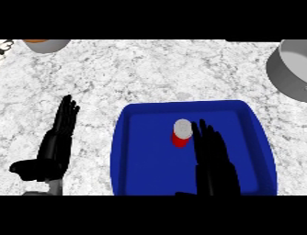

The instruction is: Pick the can from the tray and place it in the pot

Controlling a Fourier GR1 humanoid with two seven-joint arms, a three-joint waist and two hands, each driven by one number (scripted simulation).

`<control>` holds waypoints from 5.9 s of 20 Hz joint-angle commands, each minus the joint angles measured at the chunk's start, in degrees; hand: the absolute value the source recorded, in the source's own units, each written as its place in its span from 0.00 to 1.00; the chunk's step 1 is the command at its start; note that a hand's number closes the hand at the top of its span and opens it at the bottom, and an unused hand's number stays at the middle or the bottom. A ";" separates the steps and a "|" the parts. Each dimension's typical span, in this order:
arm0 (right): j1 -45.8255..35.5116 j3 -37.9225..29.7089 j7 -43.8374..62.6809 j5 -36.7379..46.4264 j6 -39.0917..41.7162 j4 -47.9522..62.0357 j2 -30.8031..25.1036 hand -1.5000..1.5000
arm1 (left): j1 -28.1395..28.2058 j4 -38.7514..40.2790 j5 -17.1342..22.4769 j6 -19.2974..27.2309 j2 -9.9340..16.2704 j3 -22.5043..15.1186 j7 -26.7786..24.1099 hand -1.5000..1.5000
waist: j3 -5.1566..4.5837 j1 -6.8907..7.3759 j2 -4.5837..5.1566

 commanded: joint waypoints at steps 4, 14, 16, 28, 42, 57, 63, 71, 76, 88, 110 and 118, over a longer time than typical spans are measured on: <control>-8.20 2.17 6.66 -4.82 -3.33 9.27 0.58 0.00 | -2.25 -0.47 -2.02 -0.35 -1.80 0.62 2.05 0.50 | 0.05 -0.15 -0.07; -10.98 -1.94 2.71 -5.55 -7.46 16.69 0.58 0.00 | -1.98 -0.26 -2.69 -3.74 -1.89 4.44 3.67 0.50 | 0.05 -0.16 -0.09; -8.03 -4.18 -1.58 -4.96 -6.92 16.42 0.59 0.00 | -2.24 -4.10 -3.10 -2.63 -1.81 4.55 6.51 0.50 | 0.06 -0.20 -0.12; -11.44 -4.88 -6.23 2.48 -16.00 22.90 0.00 1.00 | -0.51 -2.45 -4.74 -3.31 -4.59 4.53 4.27 0.50 | 0.05 -0.27 -0.11; -39.30 -30.32 1.53 -12.31 1.60 46.80 -2.46 1.00 | -4.28 0.86 -5.98 -5.58 -5.58 3.40 1.30 0.50 | 0.09 3.82 2.09; -70.52 -32.76 7.72 3.43 -16.85 75.40 -5.88 1.00 | -2.33 -0.06 -6.41 -5.08 -5.42 3.85 2.36 0.50 | 0.03 2.17 0.55; -77.23 -33.89 19.37 8.86 -16.66 81.83 -5.30 1.00 | -0.92 1.50 -6.31 -5.48 -6.19 3.84 -0.45 0.50 | -0.02 1.80 0.57; -71.98 -37.19 17.71 9.42 -19.97 81.77 -12.59 1.00 | -1.83 -2.88 -5.82 -5.52 -4.60 4.98 5.04 0.50 | 0.06 0.38 0.02; -68.93 -40.32 13.57 7.80 -20.72 80.45 -18.25 1.00 | -0.47 -3.12 -6.73 -4.73 -5.06 4.86 4.03 0.50 | 0.07 0.21 0.10; -57.52 -46.49 1.71 -0.57 -18.34 74.25 -26.41 1.00 | -2.79 2.42 -4.49 -6.88 -4.16 8.94 1.26 0.50 | 0.04 -0.44 -0.05; -50.54 -64.55 -20.66 -21.18 -24.30 86.54 -30.56 0.00 | -0.87 0.90 -6.91 -6.26 -6.69 5.44 0.97 0.50 | 0.22 1.13 0.63; -46.63 -76.54 -37.38 -38.09 -37.56 73.08 -25.62 0.00 | -1.59 -1.67 -6.63 -5.51 -6.18 6.27 4.11 0.50 | 0.20 -0.52 -0.11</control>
